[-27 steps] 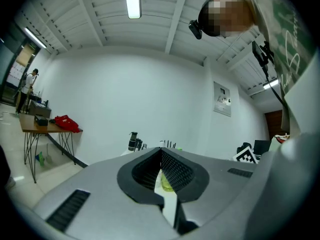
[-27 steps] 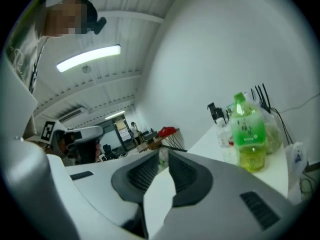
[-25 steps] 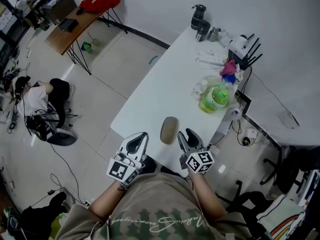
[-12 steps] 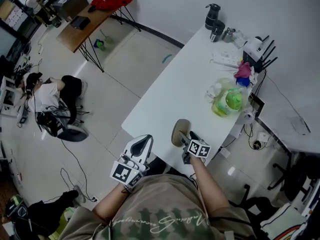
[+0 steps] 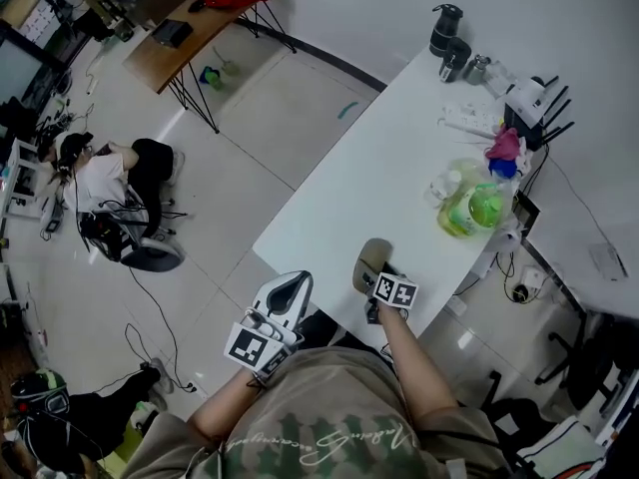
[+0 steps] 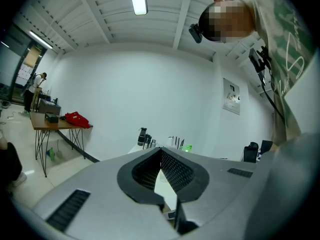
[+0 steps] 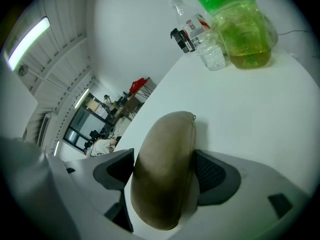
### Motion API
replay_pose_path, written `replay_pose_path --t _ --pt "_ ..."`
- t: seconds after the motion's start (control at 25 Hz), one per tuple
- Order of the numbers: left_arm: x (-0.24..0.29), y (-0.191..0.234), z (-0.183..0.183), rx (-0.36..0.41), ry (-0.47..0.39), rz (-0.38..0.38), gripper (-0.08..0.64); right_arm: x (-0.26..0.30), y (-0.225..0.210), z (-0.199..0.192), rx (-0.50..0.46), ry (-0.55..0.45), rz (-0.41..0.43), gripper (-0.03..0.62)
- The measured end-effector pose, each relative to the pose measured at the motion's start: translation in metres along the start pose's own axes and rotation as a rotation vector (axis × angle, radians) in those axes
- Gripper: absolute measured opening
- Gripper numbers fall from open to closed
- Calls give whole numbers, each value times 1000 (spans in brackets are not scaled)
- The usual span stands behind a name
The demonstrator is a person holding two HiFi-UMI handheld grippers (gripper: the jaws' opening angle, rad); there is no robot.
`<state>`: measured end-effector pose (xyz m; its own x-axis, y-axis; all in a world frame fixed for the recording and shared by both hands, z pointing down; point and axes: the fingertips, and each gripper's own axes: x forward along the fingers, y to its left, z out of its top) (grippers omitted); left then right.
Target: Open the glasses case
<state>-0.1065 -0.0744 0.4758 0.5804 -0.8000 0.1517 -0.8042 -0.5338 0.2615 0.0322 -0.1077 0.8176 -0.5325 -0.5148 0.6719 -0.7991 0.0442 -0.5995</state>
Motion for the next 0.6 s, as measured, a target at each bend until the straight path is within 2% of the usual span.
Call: replay_pose_path --t 0.12,0.32,0.48,0.6 --pt "-1 6 -2 -10 5 8 6 2 1 -1 -6 17 -20 356" --pt "2 10 -4 -22 2 6 6 6 0 -3 -2 107 -39 354" --pt "4 9 -5 -27 10 -8 6 1 -1 -3 13 79 -1 353" --pt "2 10 -8 -32 18 -7 6 -5 1 -5 -18 59 24 353"
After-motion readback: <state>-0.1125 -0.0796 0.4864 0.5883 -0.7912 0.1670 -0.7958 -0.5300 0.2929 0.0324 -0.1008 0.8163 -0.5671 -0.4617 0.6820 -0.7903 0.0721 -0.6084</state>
